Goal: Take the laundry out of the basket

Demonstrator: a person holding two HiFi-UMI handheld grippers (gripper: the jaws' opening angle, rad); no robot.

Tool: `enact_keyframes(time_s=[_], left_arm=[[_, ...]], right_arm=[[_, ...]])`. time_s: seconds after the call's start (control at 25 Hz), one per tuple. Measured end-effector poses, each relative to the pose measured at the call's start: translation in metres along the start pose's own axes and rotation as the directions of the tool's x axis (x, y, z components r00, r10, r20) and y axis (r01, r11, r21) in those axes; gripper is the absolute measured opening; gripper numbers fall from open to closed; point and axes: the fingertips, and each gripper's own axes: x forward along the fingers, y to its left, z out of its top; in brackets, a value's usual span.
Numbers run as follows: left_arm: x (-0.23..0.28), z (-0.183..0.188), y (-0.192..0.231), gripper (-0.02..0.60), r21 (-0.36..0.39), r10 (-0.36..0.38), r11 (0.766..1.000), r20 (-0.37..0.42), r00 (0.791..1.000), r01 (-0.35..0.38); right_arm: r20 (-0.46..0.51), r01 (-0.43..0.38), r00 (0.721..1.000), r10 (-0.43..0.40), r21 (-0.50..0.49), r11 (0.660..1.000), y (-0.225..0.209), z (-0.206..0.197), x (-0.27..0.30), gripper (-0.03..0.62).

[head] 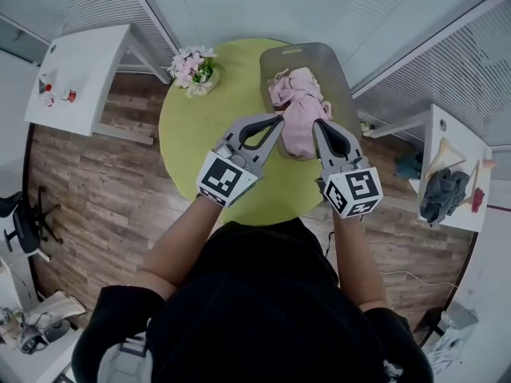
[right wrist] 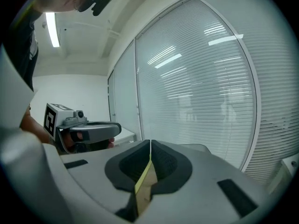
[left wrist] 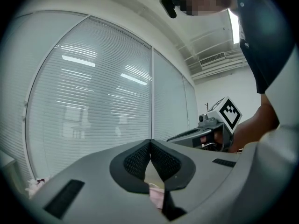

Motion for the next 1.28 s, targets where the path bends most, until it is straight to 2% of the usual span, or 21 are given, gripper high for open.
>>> enact_keyframes(time_s=[0.48,0.64,0.88,1.0,1.28], left_arm=[[0.064,-0.018,0.053,0.011,0.018,0.057,0.998,0.003,0.998,-0.057],[0.081,-0.024,0.068,0.011,0.016,0.073,0.997,0.014,0.997,-0.073],[0.104,-0.037,0.085,0.011,0.032,0.083,0.996,-0.01,0.996,-0.083],[0.114,-0.048,0.092,0.011,0.038,0.084,0.996,-0.026,0.996,-0.083],[0.131,-0.072,0.104,0.011,0.041,0.1,0.994,-0.063,0.993,-0.098]], right_arm=[[-0.14,0.053,0.989,-0.045,0.056,0.997,-0.073,-0.04,0.071,0.026],[-0.189,0.081,0.98,-0.067,0.07,0.994,-0.09,-0.057,0.09,0.028],[-0.277,0.109,0.958,-0.076,0.106,0.988,-0.113,-0.087,0.113,0.048],[-0.349,0.107,0.935,-0.056,0.128,0.986,-0.12,-0.111,0.131,0.103],[-0.513,0.15,0.858,-0.036,0.182,0.972,-0.136,-0.169,0.164,0.212]])
